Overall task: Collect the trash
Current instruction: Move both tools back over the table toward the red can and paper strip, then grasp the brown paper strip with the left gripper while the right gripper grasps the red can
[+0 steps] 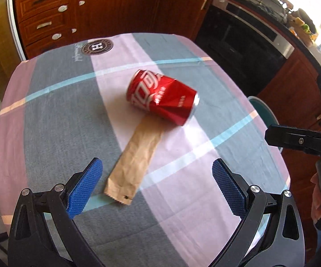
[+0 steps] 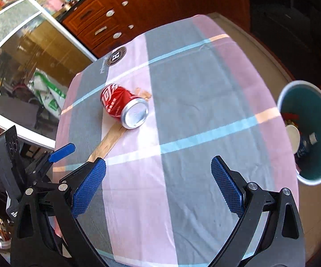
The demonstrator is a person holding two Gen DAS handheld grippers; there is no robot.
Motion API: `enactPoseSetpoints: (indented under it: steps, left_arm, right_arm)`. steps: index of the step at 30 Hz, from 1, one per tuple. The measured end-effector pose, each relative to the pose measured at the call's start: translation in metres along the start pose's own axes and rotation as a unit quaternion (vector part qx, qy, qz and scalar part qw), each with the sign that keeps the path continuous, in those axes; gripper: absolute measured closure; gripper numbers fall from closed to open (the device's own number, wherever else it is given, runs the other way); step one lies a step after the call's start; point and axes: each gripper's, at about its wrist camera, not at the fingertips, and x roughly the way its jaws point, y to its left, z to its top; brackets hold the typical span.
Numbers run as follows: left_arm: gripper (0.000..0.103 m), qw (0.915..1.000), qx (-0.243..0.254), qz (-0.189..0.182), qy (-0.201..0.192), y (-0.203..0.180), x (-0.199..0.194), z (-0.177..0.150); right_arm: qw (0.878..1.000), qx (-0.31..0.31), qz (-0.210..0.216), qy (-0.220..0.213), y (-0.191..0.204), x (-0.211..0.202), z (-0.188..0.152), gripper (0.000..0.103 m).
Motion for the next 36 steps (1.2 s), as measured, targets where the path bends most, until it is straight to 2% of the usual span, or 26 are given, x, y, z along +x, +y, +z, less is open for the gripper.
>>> enactPoseSetpoints:
  steps: [6,16,19,24,28,29,30,36]
  left_arm:
    - [0.004,0.9996,-0.024,-0.011,0.014,0.032,0.011,0.001]
    - [0.004,0.999,0.008,-0.032,0.03,0.028,0.028,0.007]
    - [0.004,0.9994,0.01,-0.025,0.02,0.033,0.027,0.008]
    - [0.004,0.9991,-0.006,-0.034,0.026,0.046,0.029,0.009]
    - [0.004,0.9987,0.0,-0.037,0.035,0.043,0.033,0.008]
    - [0.004,0.9986,0.005,-0.036,0.039,0.041,0.035,0.007]
    - [0.004,0.9984,0.011,-0.036,0.042,0.038,0.037,0.007]
    - [0.004,0.997,0.043,-0.031,0.056,0.021,0.051,0.009]
  right_arm:
    - [0.997,-0.065,-0.016,0.028,0.037,0.042,0.034,0.012]
    - [0.993,-0.103,-0.04,0.045,0.05,0.086,0.079,0.012]
    - [0.989,-0.126,-0.042,0.057,0.059,0.101,0.085,0.012]
    - [0.982,-0.168,-0.049,0.071,0.078,0.125,0.085,0.012]
    - [0.976,-0.198,-0.065,0.059,0.086,0.129,0.079,0.012]
    - [0.976,-0.2,-0.07,0.056,0.087,0.128,0.078,0.016]
    - [0.976,-0.197,-0.073,0.054,0.085,0.127,0.076,0.028]
    - [0.985,-0.145,-0.084,0.037,0.055,0.106,0.069,0.034]
